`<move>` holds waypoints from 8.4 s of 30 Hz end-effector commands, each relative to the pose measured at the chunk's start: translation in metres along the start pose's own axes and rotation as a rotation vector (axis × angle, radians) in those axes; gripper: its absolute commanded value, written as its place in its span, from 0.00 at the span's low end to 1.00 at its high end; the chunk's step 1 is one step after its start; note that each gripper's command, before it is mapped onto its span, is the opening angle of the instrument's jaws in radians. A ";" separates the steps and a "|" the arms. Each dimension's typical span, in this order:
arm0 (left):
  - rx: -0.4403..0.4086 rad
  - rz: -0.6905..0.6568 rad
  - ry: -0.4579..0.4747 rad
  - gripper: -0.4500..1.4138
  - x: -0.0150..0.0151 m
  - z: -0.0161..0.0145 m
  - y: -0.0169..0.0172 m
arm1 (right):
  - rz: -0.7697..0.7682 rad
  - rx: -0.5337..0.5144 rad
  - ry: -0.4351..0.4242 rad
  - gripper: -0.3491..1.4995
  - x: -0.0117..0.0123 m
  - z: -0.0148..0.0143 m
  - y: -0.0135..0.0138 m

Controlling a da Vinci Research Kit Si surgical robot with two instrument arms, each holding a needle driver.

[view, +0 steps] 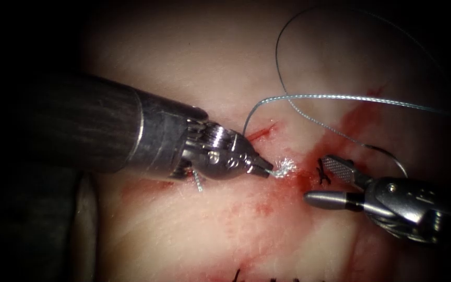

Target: Wound Closure

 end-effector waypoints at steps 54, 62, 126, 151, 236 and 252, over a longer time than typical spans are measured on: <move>0.048 -0.543 0.476 0.00 -0.0062 -0.0030 -0.0038 | 0.174 -0.044 0.125 0.88 -0.0009 0.0137 -0.0017; 0.048 -0.550 0.495 0.00 -0.0059 -0.0032 -0.0040 | 0.168 -0.042 0.125 0.90 -0.0012 0.0151 -0.0008; 0.048 -0.565 0.503 0.00 -0.0054 -0.0032 -0.0042 | 0.121 -0.037 0.132 0.77 -0.0004 0.0204 -0.0006; 0.040 -0.578 0.512 0.00 -0.0051 -0.0035 -0.0042 | 0.129 0.041 0.118 0.00 -0.0007 0.0201 -0.0004; -0.090 -0.884 0.512 0.96 -0.0179 0.0004 -0.0030 | 0.298 0.516 0.047 0.90 -0.0020 0.0025 -0.0109; -0.030 -0.679 0.011 0.99 -0.0180 -0.0027 -0.0034 | 0.302 0.519 0.043 0.91 -0.0020 0.0025 -0.0113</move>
